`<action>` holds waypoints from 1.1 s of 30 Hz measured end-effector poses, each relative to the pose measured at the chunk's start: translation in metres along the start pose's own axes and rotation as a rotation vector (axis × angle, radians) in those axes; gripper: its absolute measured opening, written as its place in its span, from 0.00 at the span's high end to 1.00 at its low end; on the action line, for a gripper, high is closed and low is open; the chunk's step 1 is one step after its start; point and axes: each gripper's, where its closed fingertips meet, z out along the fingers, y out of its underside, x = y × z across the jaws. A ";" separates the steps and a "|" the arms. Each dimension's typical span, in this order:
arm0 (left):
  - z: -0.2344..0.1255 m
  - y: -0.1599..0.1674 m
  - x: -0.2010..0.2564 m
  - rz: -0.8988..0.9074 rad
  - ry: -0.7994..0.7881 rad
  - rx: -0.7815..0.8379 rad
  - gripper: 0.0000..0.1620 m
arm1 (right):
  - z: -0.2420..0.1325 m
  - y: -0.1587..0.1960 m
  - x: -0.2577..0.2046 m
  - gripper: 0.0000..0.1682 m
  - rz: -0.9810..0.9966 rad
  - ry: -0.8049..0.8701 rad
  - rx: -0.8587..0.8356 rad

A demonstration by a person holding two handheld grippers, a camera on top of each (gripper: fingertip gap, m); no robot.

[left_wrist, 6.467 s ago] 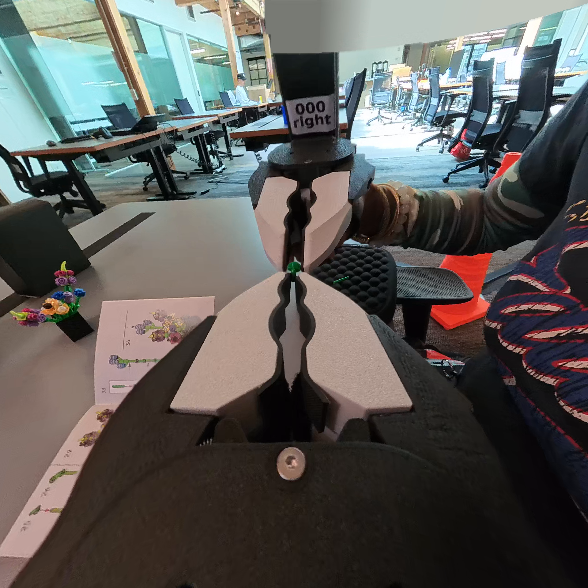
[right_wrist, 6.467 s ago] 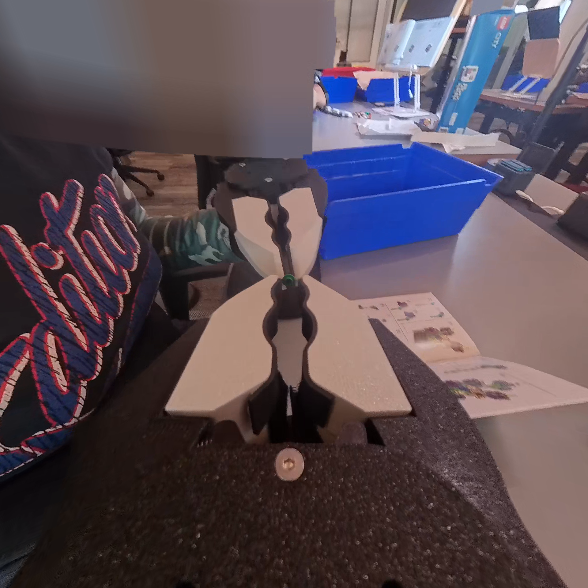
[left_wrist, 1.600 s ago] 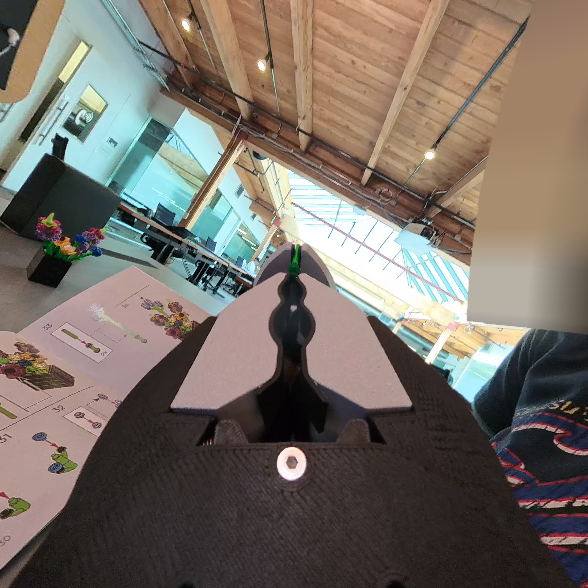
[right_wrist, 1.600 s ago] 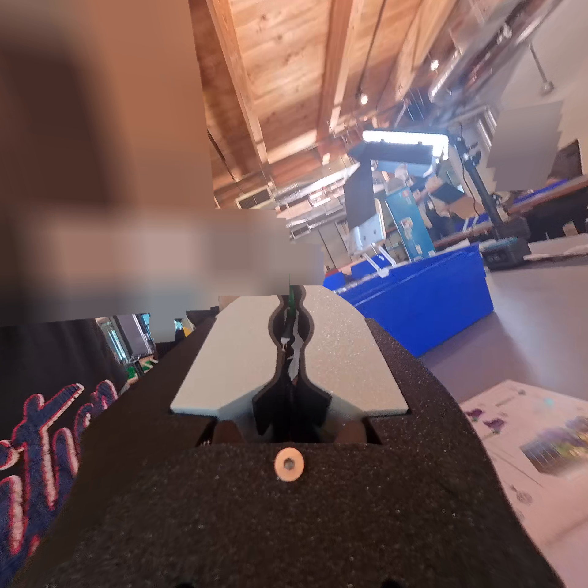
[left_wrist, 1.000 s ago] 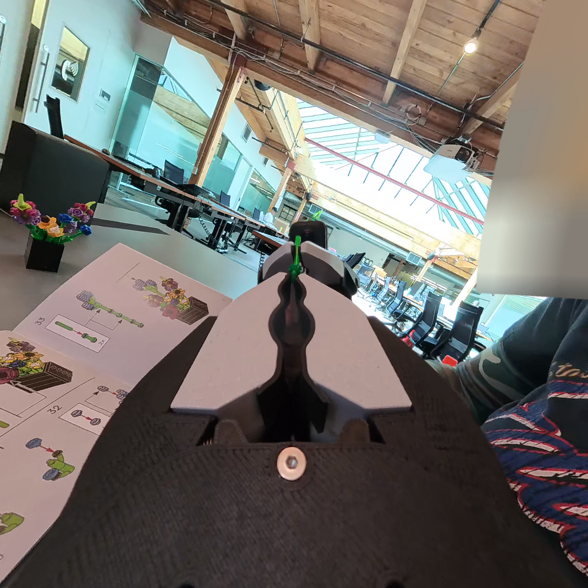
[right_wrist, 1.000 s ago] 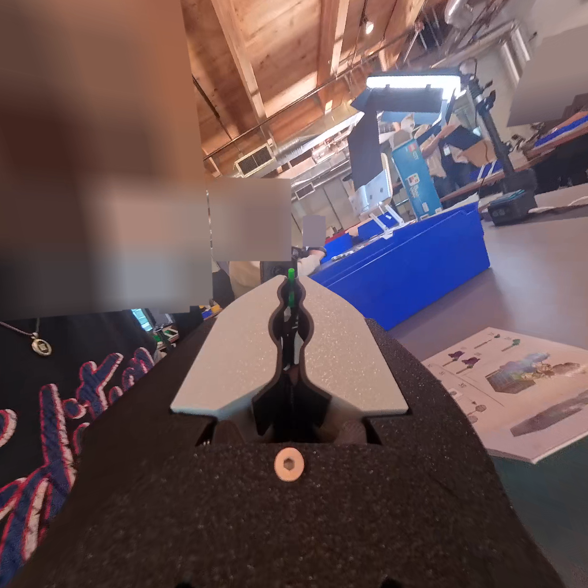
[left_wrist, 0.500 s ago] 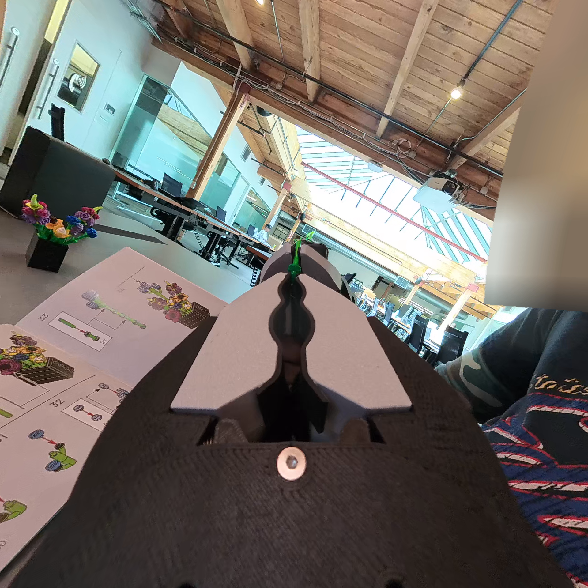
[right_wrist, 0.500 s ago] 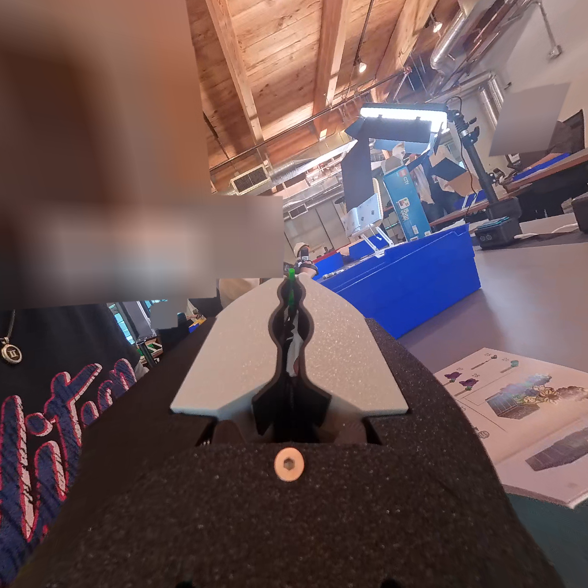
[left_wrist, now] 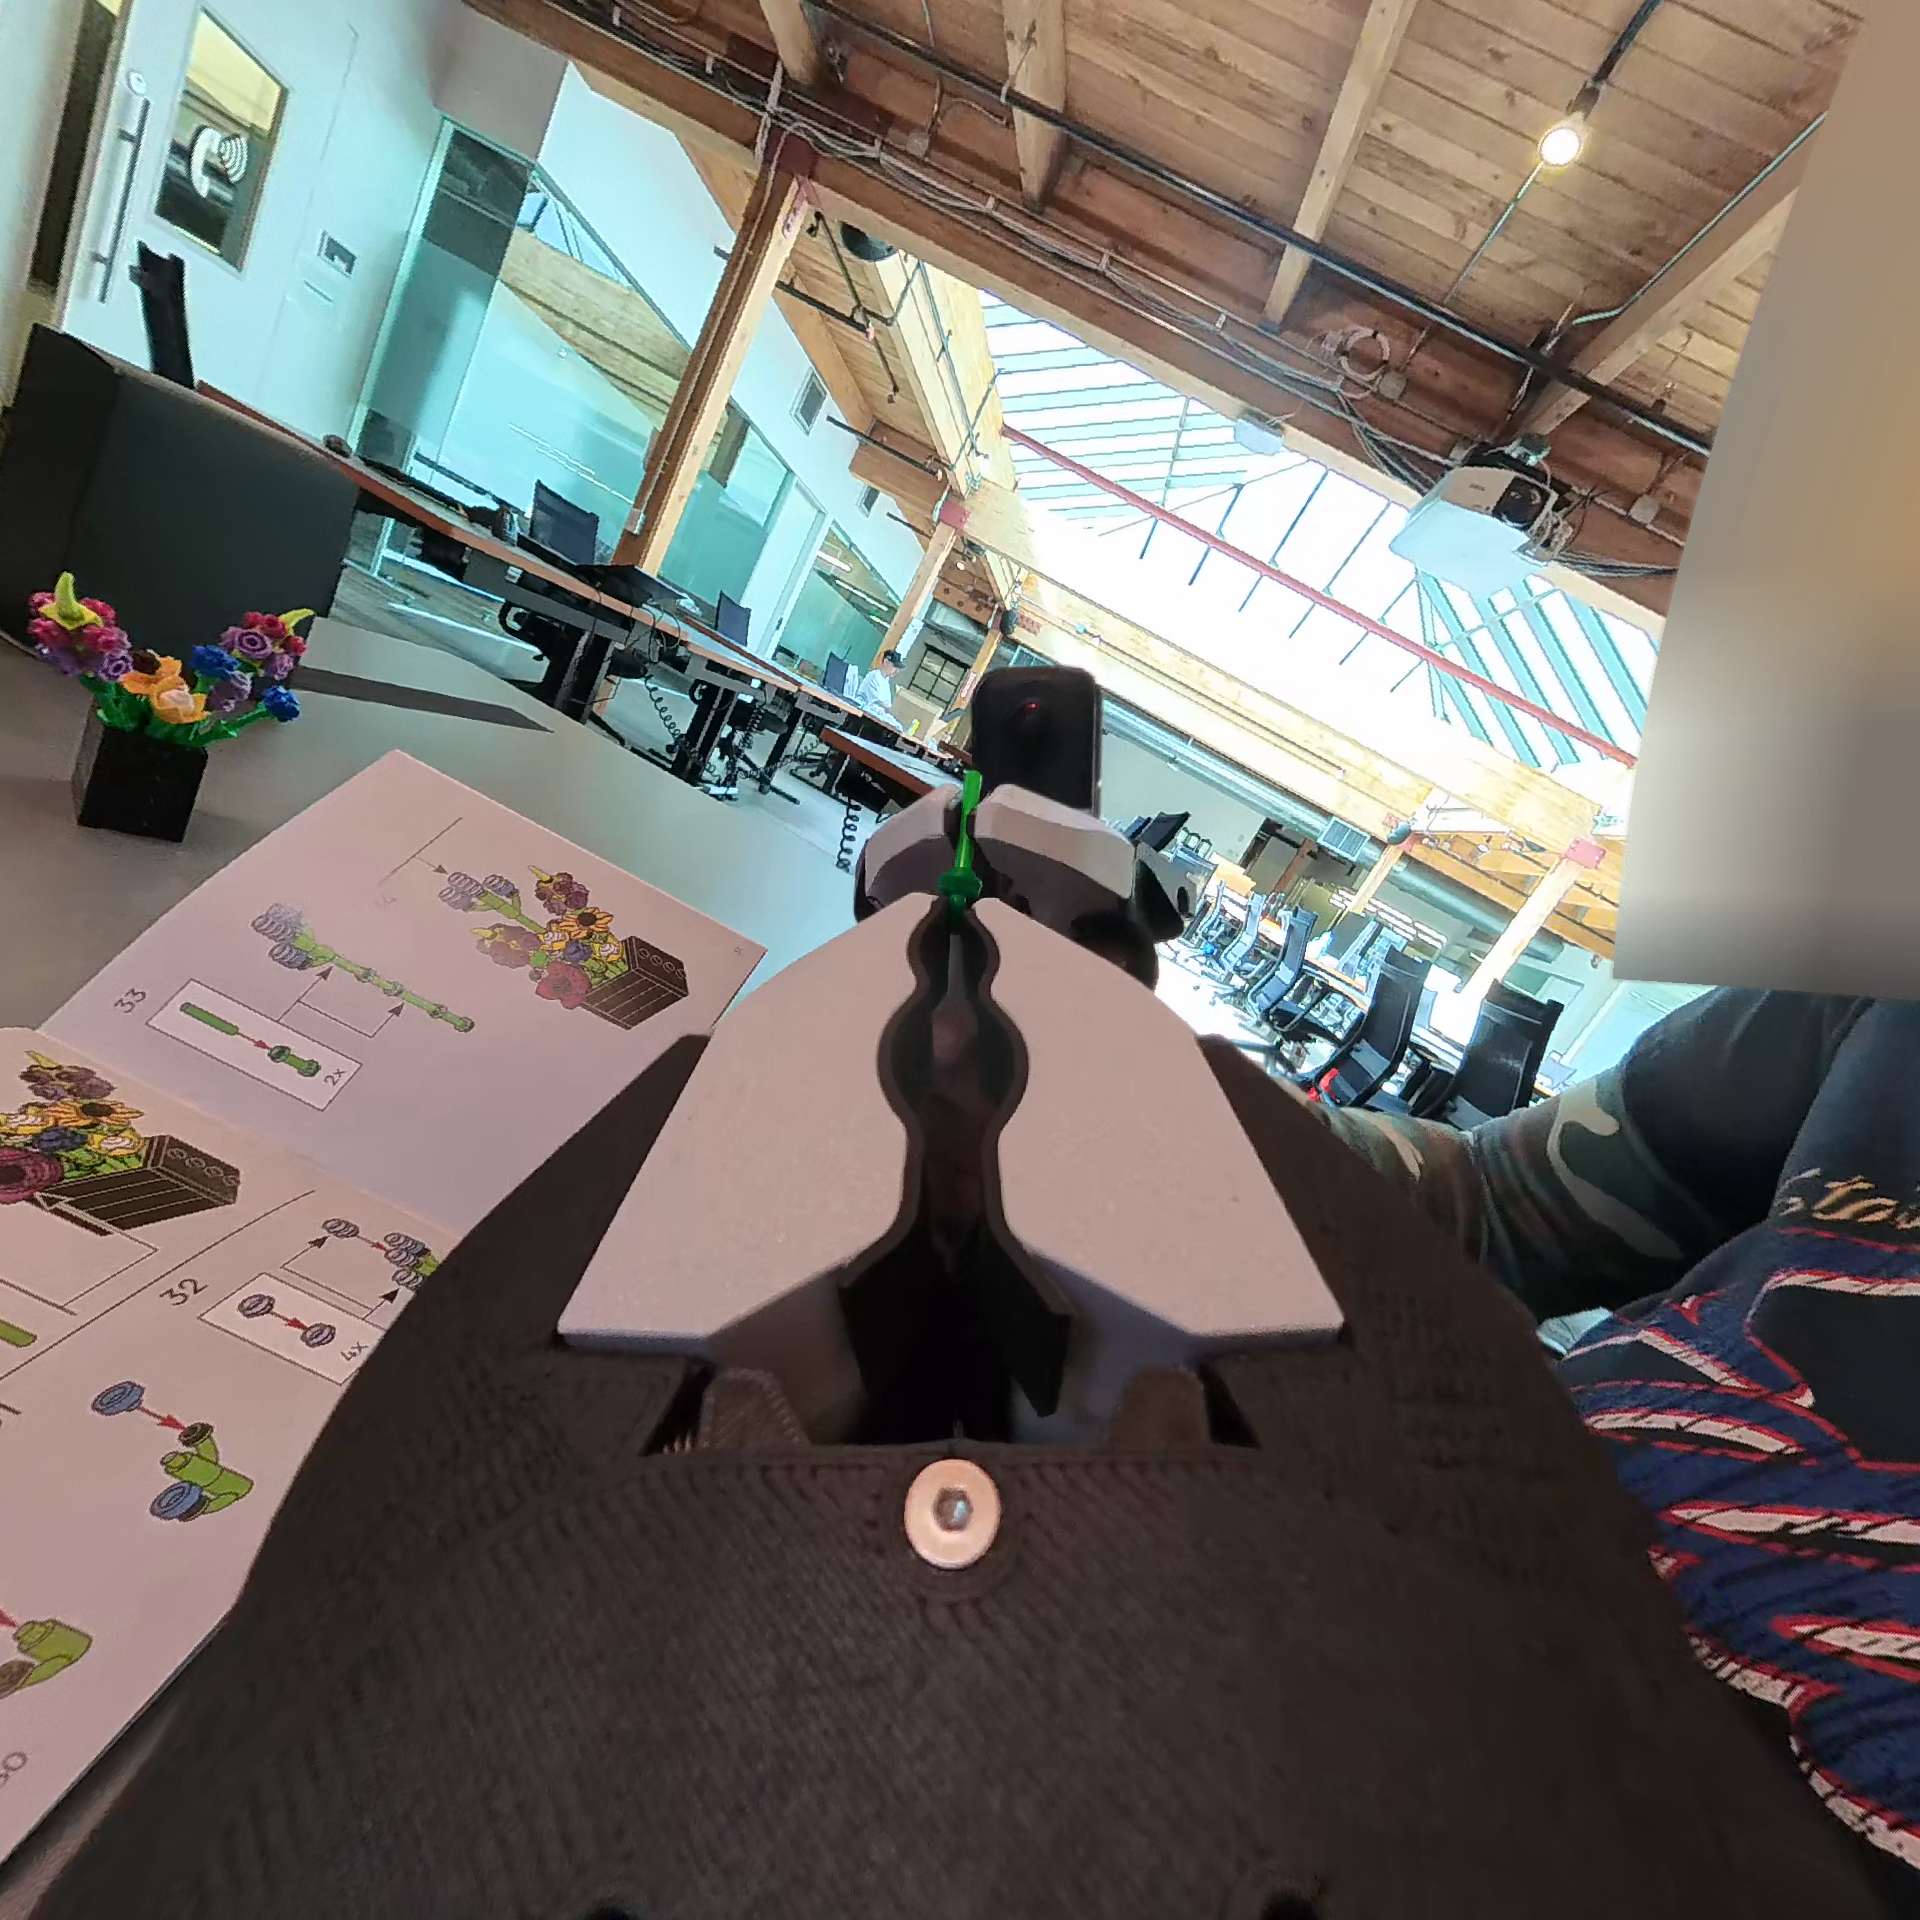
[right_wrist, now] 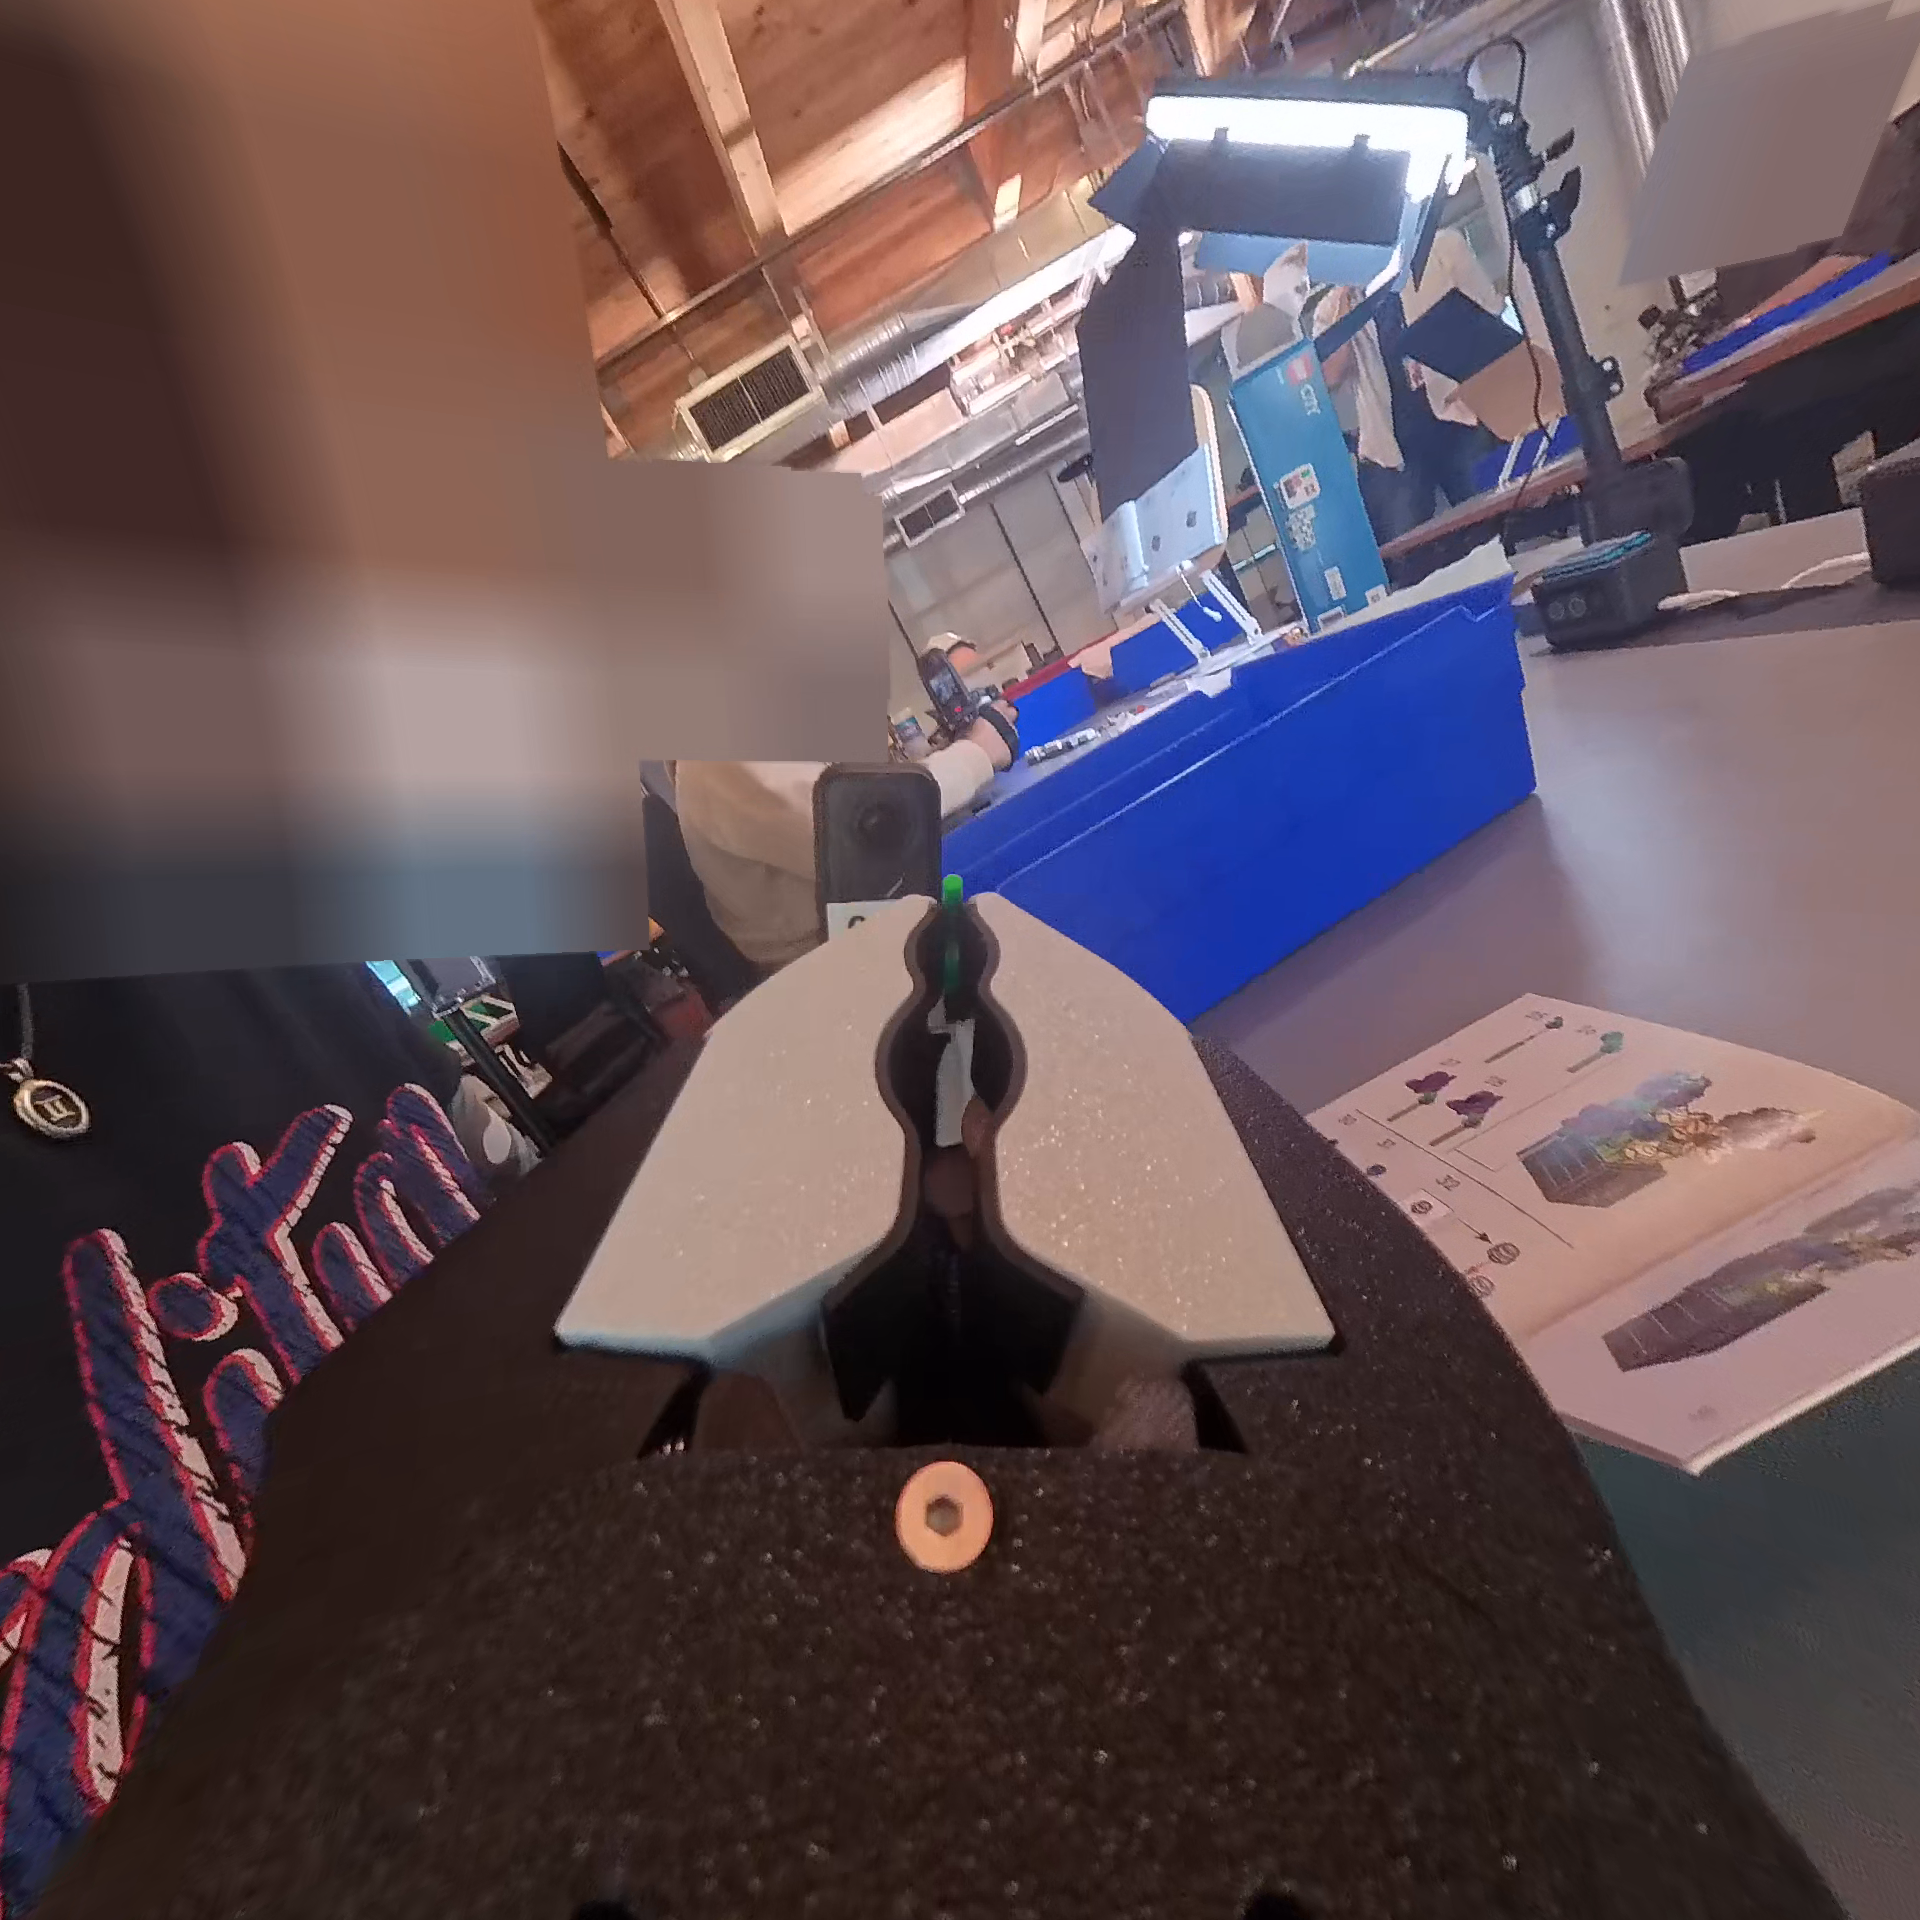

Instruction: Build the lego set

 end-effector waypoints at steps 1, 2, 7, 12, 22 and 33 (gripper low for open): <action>0.001 0.001 0.000 0.002 -0.003 -0.010 0.99 | -0.001 0.001 0.000 0.98 -0.011 0.009 -0.015; 0.001 0.003 0.000 0.004 -0.004 -0.019 0.99 | -0.002 0.002 0.000 0.98 -0.026 0.017 -0.030; 0.005 0.010 -0.001 0.005 -0.011 -0.070 0.99 | -0.006 0.006 0.002 0.98 -0.066 0.053 -0.107; 0.007 0.014 -0.002 0.001 -0.015 -0.107 0.99 | -0.012 0.008 0.003 0.98 -0.123 0.086 -0.152; 0.009 0.013 0.002 -0.004 0.012 -0.098 0.98 | -0.012 0.002 0.002 0.98 0.034 0.016 -0.005; 0.013 0.027 0.003 -0.002 0.015 -0.203 0.99 | -0.024 0.013 0.003 0.98 0.031 0.062 -0.149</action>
